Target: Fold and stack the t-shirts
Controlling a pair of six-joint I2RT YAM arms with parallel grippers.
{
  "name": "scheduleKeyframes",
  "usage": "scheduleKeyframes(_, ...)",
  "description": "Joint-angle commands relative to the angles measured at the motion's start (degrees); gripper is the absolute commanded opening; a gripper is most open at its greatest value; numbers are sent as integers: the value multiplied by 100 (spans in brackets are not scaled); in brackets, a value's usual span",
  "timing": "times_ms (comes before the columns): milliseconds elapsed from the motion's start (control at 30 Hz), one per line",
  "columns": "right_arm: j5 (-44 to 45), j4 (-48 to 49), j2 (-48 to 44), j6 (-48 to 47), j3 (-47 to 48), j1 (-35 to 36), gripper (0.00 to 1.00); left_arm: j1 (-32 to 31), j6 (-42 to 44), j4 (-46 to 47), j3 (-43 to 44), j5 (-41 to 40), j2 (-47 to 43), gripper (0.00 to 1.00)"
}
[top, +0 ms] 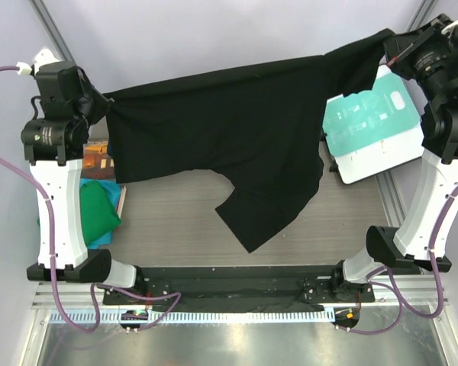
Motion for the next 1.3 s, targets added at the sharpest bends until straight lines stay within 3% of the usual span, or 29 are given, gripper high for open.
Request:
scheduleKeyframes(0, -305, 969, -208, 187, 276, -217, 1, 83, -127, 39, 18, -624, -477, 0)
scheduleKeyframes(233, -639, 1049, -296, 362, 31, -296, 1, 83, -276, 188, -368, -105, -600, 0)
scheduleKeyframes(400, -788, 1022, 18, 467, -611, -305, 1, 206, -847, 135, -1088, -781, -487, 0)
scheduleKeyframes(600, -860, 1205, 854, 503, -392, -305, 1, 206, -1585, 1444, -2487, -634, -127, 0)
scheduleKeyframes(700, -946, 1715, 1231, 782, -296, -392, 1, 198, -1630, 1543, -2059, -607, 548, 0)
scheduleKeyframes(800, -1456, 2312, 1829, 1275, 336, -507, 1, 206, -1560, 1638, -1040, -344, 1340, 0)
scheduleKeyframes(1067, -1843, 5097, 2191, 3725, 689, -1166, 1, 206, -1656, 2297, 877, 306, 1790, 0)
scheduleKeyframes(1133, -2028, 5241, 2130, 3904, 707, -1280, 1, 206, -1648, 2456, 888, 430, 1615, 0)
scheduleKeyframes(1267, -2686, 5723, 1682, 4176, 130, -1430, 1, 363, -1560, 2868, -259, 632, 825, 0)
